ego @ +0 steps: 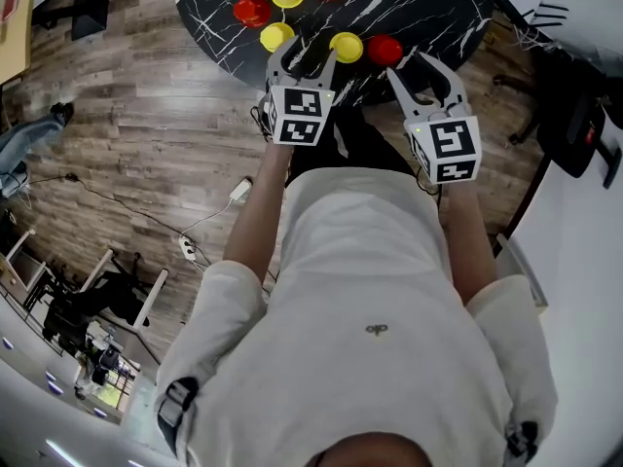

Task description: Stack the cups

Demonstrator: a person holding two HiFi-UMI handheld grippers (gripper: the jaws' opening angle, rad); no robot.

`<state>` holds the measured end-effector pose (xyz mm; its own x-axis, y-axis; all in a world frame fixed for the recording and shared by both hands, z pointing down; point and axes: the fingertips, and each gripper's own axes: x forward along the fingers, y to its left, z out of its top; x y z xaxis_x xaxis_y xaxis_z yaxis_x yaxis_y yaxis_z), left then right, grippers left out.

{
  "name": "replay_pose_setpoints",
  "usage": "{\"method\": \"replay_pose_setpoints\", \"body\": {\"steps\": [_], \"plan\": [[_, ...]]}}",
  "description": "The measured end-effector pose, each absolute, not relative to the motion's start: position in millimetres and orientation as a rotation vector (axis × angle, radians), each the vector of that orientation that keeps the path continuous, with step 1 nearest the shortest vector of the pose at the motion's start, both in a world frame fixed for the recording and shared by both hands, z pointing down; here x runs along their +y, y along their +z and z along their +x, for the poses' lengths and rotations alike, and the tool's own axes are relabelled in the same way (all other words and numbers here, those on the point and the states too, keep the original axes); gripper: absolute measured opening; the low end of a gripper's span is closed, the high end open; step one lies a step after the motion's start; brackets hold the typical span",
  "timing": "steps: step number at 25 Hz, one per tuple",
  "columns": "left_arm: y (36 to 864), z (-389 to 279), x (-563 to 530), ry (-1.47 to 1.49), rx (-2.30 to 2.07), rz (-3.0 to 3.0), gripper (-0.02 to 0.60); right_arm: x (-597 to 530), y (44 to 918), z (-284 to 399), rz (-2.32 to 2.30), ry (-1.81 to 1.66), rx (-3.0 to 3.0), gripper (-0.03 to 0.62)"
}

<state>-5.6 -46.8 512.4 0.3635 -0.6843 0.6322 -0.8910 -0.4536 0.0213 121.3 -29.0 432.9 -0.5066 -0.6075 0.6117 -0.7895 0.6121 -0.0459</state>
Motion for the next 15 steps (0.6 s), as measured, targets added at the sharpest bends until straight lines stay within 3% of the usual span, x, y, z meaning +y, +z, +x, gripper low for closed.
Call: {"method": "replay_pose_setpoints", "body": {"steps": [15], "plan": [[519.9,-85.6,-48.7,0.812,-1.432,2.212,0.227,-22.3,417.9,78.1,1.162,0.429,-2.247,0.199]]}}
